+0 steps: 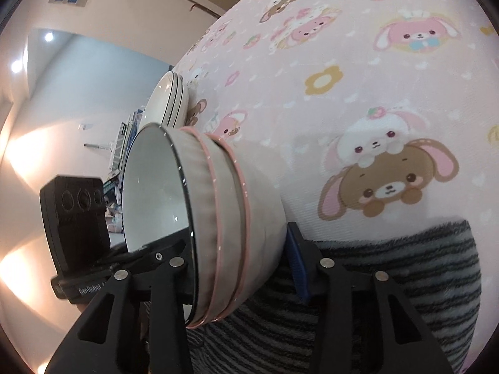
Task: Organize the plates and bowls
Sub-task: 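Carry the nested bowls with both grippers over the 'Life' plate stack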
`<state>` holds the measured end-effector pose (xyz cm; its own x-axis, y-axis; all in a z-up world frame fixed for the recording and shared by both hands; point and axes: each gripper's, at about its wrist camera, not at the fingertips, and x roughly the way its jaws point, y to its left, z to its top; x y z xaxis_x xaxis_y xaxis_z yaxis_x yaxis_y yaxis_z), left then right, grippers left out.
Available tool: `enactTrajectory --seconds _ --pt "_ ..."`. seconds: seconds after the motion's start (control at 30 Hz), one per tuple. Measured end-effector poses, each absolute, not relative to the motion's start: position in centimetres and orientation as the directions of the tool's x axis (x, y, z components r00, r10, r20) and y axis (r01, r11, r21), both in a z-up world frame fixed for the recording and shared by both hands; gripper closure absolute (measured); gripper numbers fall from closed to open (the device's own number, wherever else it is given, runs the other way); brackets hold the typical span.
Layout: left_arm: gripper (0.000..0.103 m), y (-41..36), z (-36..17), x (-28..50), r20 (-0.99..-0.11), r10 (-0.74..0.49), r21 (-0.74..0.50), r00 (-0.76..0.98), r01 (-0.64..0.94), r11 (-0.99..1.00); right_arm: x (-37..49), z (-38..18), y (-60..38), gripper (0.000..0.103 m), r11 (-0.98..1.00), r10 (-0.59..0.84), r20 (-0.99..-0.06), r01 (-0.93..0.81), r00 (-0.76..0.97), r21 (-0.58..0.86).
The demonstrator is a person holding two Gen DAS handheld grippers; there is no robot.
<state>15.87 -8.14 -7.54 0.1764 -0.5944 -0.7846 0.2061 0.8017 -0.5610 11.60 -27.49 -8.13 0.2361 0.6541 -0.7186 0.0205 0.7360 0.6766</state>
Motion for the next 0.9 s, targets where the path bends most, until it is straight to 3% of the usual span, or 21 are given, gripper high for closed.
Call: enactTrajectory --seconds 0.57,0.9 --pt "0.056 -0.6 -1.4 17.9 -0.764 -0.573 -0.565 0.295 0.122 0.816 16.6 -1.3 -19.5 0.061 0.793 0.605 -0.765 -0.09 0.222 0.602" --pt "0.056 7.2 3.2 21.3 -0.741 -0.449 -0.513 0.499 0.011 0.858 24.1 2.2 -11.0 0.061 0.757 0.653 -0.724 -0.174 0.22 0.63"
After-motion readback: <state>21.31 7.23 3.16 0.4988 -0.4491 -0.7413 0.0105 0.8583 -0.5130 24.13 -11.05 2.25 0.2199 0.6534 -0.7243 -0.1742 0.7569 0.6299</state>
